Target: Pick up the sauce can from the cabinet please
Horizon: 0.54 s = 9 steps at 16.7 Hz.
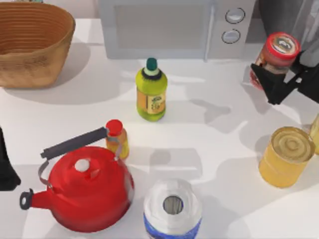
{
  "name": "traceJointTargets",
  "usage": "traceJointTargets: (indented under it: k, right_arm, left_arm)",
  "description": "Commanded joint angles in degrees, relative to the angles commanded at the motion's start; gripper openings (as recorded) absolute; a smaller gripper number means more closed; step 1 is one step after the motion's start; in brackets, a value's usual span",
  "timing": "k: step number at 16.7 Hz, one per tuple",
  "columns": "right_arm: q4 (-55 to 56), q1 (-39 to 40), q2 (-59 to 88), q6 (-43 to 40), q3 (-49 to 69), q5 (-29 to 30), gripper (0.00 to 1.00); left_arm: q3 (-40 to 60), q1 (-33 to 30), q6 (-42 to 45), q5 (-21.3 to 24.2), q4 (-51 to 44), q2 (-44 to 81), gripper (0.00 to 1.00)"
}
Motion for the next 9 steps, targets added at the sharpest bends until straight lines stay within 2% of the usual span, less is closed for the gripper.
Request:
traceJointTargets:
  k: [3,9]
  right_arm:
    - [0.0,0.0,0.0,0.0,0.0,0.0,0.98]
    - [0.0,0.0,0.0,0.0,0.0,0.0,1.0]
  left_arm:
    - [0.0,0.0,0.0,0.0,0.0,0.0,1.0]
    - [0.0,0.0,0.0,0.0,0.0,0.0,1.0]
